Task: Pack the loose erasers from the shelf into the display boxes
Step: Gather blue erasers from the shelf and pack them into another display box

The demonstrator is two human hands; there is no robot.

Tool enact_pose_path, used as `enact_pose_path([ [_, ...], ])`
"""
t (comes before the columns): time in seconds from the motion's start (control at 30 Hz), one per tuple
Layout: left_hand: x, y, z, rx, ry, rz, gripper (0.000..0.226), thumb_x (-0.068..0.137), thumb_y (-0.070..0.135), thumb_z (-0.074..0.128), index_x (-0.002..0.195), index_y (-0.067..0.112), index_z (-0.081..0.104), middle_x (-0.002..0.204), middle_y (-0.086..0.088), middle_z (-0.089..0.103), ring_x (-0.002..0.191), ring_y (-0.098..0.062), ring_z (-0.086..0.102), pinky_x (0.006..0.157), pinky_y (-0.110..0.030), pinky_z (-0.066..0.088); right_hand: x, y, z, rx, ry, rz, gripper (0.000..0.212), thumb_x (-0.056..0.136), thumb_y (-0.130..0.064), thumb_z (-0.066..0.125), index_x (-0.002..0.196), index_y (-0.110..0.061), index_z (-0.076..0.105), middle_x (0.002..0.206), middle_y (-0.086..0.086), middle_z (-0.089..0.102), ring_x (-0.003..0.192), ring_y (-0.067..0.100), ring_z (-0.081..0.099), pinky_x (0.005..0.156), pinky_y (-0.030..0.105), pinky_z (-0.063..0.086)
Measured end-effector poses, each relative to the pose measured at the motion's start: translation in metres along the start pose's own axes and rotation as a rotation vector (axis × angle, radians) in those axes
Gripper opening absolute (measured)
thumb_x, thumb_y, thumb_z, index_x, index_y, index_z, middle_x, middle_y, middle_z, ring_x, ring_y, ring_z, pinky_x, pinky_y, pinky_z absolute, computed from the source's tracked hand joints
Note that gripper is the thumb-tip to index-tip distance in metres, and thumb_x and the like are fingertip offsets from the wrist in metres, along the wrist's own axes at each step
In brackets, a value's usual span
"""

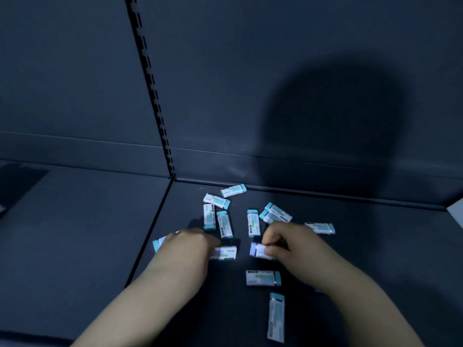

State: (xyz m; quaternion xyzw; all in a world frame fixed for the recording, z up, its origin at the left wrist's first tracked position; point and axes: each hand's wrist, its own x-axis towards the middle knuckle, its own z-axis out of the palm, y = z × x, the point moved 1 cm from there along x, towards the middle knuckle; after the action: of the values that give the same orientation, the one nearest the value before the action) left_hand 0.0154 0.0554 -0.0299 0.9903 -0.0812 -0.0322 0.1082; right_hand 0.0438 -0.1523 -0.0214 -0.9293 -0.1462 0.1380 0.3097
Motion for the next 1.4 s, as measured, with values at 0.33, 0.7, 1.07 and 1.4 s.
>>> enact_pose_path([
  [0.33, -0.010, 0.008, 0.008, 0.144, 0.146, 0.029, 0.032, 0.059, 0.027, 0.083, 0.088, 0.028, 0.068, 0.085, 0.008, 0.062, 0.082, -0.017, 0.062, 0.063, -0.029, 0.046, -0.005, 0.003, 0.014, -0.263, 0.078, -0.002, 0.021, 0.088, -0.032, 0.058, 0.106, -0.026, 0.065, 0.113, -0.009, 0.060, 0.110, 0.011, 0.051, 0.093, 0.029, 0.043],
  [0.7, -0.003, 0.006, 0.021, 0.045, 0.071, 0.125, 0.032, 0.093, 0.036, 0.048, 0.122, 0.026, 0.055, 0.121, 0.006, 0.051, 0.116, -0.016, 0.043, 0.095, -0.025, 0.034, -0.007, 0.004, 0.022, -0.214, 0.057, -0.010, 0.024, 0.083, -0.032, 0.064, 0.106, -0.026, 0.063, 0.108, -0.011, 0.053, 0.110, 0.009, 0.047, 0.090, 0.025, 0.041],
  [1.07, -0.033, 0.016, 0.010, 0.113, 0.265, 0.219, 0.036, 0.044, 0.035, 0.090, 0.074, 0.027, 0.073, 0.073, 0.009, 0.063, 0.063, -0.015, 0.063, 0.057, -0.022, 0.050, -0.031, -0.005, 0.017, -0.274, 0.114, -0.244, 0.032, 0.088, -0.037, 0.055, 0.118, -0.026, 0.058, 0.112, -0.010, 0.052, 0.109, 0.011, 0.043, 0.090, 0.021, 0.034],
  [1.4, -0.070, -0.019, 0.005, 0.140, 0.363, 0.217, 0.033, 0.049, 0.036, 0.087, 0.077, 0.025, 0.073, 0.073, 0.008, 0.062, 0.064, -0.017, 0.061, 0.064, -0.024, 0.032, -0.035, -0.043, 0.060, -0.338, 0.173, -0.296, 0.025, 0.076, -0.031, 0.067, 0.099, -0.021, 0.068, 0.093, -0.005, 0.062, 0.089, 0.020, 0.057, 0.077, 0.033, 0.048],
])
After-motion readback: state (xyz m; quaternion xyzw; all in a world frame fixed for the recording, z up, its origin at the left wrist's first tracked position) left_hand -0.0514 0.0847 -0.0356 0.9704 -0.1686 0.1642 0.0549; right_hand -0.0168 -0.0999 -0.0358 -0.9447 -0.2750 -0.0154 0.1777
